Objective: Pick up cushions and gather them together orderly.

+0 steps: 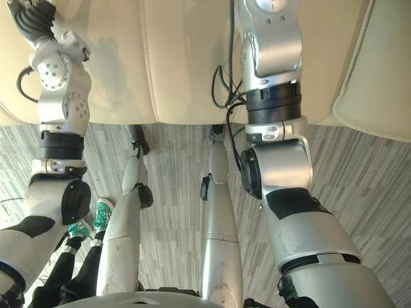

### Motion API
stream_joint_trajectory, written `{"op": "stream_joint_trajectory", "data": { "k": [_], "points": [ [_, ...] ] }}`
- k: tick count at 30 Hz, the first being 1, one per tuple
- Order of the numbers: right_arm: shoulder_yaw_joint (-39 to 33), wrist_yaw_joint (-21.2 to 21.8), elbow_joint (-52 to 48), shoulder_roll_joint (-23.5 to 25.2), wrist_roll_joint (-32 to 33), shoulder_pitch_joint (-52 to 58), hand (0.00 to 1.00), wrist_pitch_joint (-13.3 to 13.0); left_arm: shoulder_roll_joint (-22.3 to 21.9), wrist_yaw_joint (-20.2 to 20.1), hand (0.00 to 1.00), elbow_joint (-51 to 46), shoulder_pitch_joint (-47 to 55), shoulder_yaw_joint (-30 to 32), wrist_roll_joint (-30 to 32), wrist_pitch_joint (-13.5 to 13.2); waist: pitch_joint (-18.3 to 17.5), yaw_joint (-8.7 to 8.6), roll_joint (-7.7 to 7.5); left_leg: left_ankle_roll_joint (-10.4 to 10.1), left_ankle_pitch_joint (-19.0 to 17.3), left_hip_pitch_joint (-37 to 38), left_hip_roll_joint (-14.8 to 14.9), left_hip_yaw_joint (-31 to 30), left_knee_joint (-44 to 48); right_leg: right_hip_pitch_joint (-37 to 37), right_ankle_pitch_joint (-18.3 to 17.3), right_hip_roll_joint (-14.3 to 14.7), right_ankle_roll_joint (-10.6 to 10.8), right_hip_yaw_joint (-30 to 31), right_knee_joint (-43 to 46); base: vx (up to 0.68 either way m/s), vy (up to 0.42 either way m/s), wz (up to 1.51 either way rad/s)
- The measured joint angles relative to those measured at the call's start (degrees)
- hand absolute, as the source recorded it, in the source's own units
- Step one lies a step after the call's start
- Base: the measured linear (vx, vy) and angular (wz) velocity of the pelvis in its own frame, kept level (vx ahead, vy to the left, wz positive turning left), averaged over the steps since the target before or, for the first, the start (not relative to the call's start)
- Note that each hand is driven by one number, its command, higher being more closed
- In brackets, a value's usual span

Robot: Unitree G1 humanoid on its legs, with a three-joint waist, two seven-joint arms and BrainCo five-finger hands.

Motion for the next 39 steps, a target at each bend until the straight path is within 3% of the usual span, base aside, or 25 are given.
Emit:
{"op": "stream_joint_trajectory", "data": {
  "k": [4,8,13,21,25,27,31,35,39],
  "points": [
    [-2.35,-0.09,-1.61,0.41,2.06,5.95,0.0,0.14,-1.89,0.74,0.0,-1.57,3.71,0.71,-4.81,-1.54,0.13,-0.01,-0.22,0.22,0.22,3.09,0.03,0.84,0.01,2.71,0.38,0.0,0.2,0.27,0.08,0.1,-0.014,-0.1],
    [-4.46,0.02,-2.04,0.22,4.37,8.11,0.0,0.12,-2.1,0.78,0.0,-5.26,4.83,0.51,-5.04,-2.06,0.19,-0.15,-0.32,0.38,-0.04,5.05,0.04,0.99,0.02,4.54,0.18,0.08,0.31,0.41,0.14,0.05,-0.007,-0.06],
    [-5.81,1.67,-7.57,-0.1,6.25,12.31,0.0,-0.04,0.48,0.77,0.0,-11.86,7.74,0.35,-4.74,-2.6,0.91,-0.21,-1.52,0.59,-0.28,8.74,0.21,1.06,0.03,7.87,-0.59,0.3,0.54,0.75,0.28,0.03,-0.008,-0.07],
    [-10.42,5.06,-16.33,-1.24,7.15,28.18,0.0,-0.05,5.72,-2.37,0.0,-20.1,20.71,4.78,-3.38,-2.65,1.42,-0.08,-2.38,0.98,-1.88,17.45,0.0,0.58,0.33,13.5,-6.2,-0.01,0.3,0.17,8.16,0.02,-0.014,0.03],
    [-11.12,7.94,-23.45,-0.91,7.19,43.62,0.0,-0.47,5.31,-7.47,0.0,-24.34,35.06,4.25,-3.31,-2.67,1.75,-0.26,-2.78,1.06,-7.03,23.28,0.08,-0.71,6.81,20.28,-10.46,-0.85,0.86,-0.07,12.99,0.05,-0.043,0.02],
    [-11.75,10.04,-26.42,0.52,7.19,51.07,0.0,-1.51,3.7,-9.92,0.0,-26.51,41.89,3.72,-2.27,-2.81,1.78,-0.19,-2.87,0.94,-9.81,26.36,0.33,-0.83,9.85,23.91,-12.63,-1.02,0.9,-0.06,14.72,0.06,-0.06,-0.06],
    [-12.45,15.1,-26.99,10.03,7.34,67.26,0.0,-3.26,-4.31,-16.03,0.0,-27.23,55.21,0.45,0.83,-2.73,0.72,-0.11,-3.46,0.82,-14.82,34.63,0.81,-0.81,13.36,32.28,-17.28,-1.52,0.88,-1.31,17.17,0.12,-0.022,-0.1],
    [-13.33,19.38,-15.13,17.9,12.79,80.63,0.0,-3.45,-10.6,-21.57,0.0,-17.65,64.43,-0.15,2.13,-1.16,-6.38,-0.1,-3.66,0.79,-17.79,42.66,1.53,-0.51,13.08,40.68,-18.9,-1.54,0.83,-3.45,15.75,0.16,0.004,-0.1],
    [-13.4,21.5,-1.97,18.49,10.5,84.06,0.0,-1.98,-11.31,-24.56,0.0,-6.7,66.26,0.35,5.06,0.52,-10.83,-0.06,-3.77,0.5,-20.01,48.6,1.92,0.92,13.35,46.99,-19.24,-1.14,1.59,-3.5,13.66,0.11,0.017,-0.15]
  ]
}}
